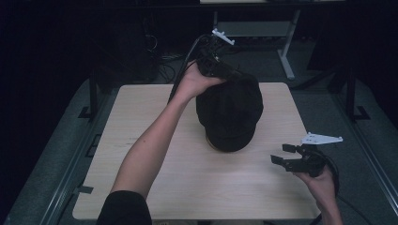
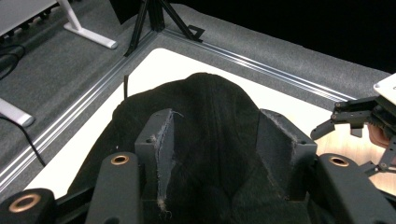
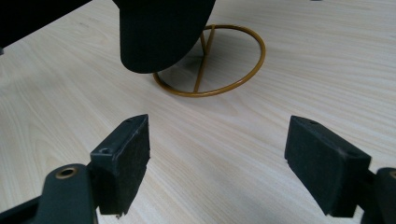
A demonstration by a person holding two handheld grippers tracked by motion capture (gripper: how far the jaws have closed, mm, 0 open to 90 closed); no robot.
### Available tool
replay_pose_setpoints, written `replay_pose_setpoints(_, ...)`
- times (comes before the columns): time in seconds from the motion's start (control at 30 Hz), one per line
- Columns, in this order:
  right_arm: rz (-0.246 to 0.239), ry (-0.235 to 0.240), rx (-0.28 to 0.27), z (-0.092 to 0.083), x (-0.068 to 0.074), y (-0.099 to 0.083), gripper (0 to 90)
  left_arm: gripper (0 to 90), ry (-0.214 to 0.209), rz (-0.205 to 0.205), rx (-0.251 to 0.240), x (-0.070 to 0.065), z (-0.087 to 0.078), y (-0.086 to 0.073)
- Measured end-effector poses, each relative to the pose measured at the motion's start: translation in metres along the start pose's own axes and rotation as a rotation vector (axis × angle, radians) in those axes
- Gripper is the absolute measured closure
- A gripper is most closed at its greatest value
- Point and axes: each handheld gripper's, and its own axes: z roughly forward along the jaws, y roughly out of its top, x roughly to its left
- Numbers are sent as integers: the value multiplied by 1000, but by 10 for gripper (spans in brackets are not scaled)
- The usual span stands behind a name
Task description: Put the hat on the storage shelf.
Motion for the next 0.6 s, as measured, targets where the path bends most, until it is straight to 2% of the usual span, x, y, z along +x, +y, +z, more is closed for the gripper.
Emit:
replay_pose_setpoints(0.17,-2,-9,7,1,0,0,216,456,8,-5,-14,-2,-11,-6)
replay_pose_setpoints(0.3,-8,-12,11,2,1,0,211,449,11,12,-13,-4,-21,-12)
replay_pose_setpoints(0.6,-7,-22,16,3,1,0,209,442,4,14,-30,-9,-37,-28)
